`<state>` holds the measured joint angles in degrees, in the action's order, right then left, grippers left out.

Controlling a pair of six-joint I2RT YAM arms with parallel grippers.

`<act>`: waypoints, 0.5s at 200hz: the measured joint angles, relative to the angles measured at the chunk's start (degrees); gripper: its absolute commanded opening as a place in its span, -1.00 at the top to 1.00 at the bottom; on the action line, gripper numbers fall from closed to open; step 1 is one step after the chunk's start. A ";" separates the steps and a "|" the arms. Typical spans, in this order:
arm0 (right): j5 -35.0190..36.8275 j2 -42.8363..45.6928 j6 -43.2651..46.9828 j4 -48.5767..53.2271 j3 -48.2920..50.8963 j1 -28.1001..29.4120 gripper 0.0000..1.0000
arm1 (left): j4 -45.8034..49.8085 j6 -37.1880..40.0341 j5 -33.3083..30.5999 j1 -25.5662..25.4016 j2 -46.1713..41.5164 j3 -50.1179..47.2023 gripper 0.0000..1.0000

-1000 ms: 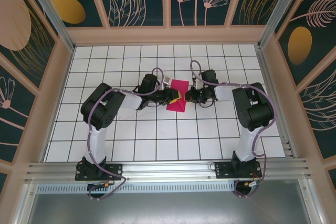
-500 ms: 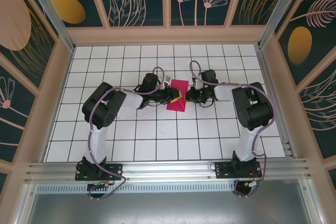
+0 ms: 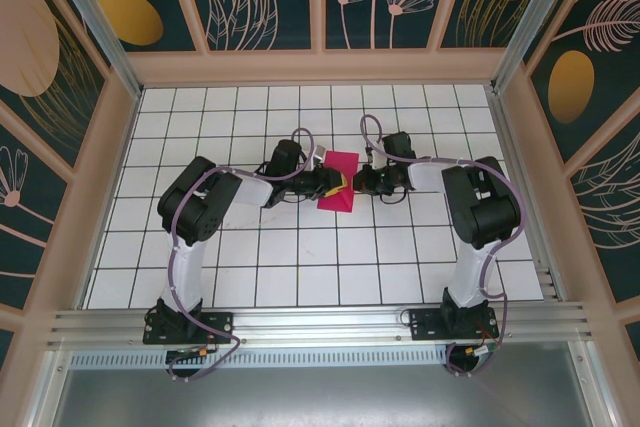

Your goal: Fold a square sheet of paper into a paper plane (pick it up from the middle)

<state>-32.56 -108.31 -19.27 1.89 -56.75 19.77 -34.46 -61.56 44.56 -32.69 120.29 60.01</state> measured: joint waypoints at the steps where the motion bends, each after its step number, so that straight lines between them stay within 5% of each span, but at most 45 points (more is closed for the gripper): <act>1: 0.02 0.00 0.02 -0.02 0.00 0.00 0.86 | 0.00 0.00 0.00 0.00 0.00 0.00 0.47; 100: -0.02 0.00 1.18 -1.92 0.00 0.00 0.87 | 0.90 0.44 -0.04 0.00 0.00 0.02 0.50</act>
<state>-32.58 -108.31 -18.09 -0.03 -56.75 19.77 -33.56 -61.12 44.51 -32.69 120.29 60.03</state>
